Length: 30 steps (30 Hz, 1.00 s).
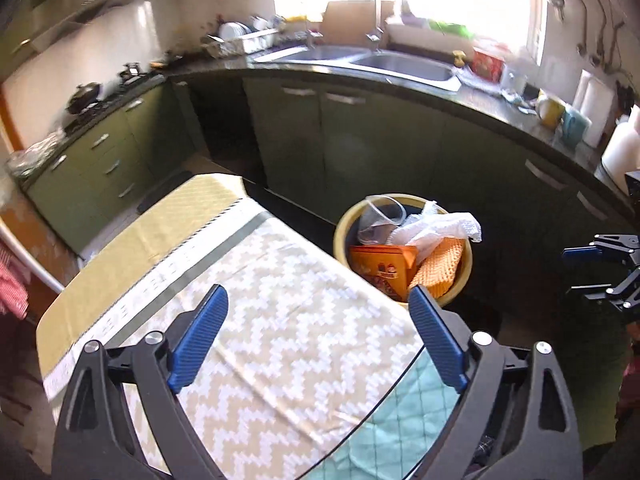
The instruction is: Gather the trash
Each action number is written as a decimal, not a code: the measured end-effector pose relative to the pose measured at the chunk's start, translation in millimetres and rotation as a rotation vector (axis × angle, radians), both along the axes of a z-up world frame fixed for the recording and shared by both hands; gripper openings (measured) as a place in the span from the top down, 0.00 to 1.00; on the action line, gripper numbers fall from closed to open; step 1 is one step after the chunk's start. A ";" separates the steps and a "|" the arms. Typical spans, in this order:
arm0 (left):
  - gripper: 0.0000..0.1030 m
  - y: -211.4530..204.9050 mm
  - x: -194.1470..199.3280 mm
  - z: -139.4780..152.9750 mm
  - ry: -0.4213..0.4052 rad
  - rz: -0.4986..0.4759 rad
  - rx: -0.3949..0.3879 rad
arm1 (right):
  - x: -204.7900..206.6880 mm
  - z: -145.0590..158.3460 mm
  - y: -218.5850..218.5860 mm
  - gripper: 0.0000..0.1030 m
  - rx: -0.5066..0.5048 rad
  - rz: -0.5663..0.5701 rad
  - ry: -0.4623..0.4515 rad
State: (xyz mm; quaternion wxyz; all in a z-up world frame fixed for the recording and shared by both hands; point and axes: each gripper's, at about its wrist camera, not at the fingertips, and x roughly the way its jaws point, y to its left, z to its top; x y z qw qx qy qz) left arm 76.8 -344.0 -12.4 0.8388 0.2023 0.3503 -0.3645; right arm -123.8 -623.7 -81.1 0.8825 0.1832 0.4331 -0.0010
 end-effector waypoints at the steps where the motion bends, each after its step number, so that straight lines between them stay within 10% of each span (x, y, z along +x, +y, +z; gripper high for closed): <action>1: 0.10 30.3 -10.6 3.5 -0.026 0.058 -0.037 | 2.6 -2.0 9.5 0.26 -0.016 0.007 -0.009; 7: 0.06 169.1 -74.3 6.9 -0.176 0.391 -0.100 | 8.5 -5.0 56.2 0.10 0.000 0.055 -0.093; 14: 0.06 251.6 -119.2 2.2 -0.157 0.598 -0.159 | -22.1 23.3 106.5 0.04 -0.132 0.050 -0.208; 30: 0.06 246.7 -170.3 25.0 -0.251 0.569 -0.209 | -90.1 58.1 122.8 0.04 -0.284 -0.071 -0.358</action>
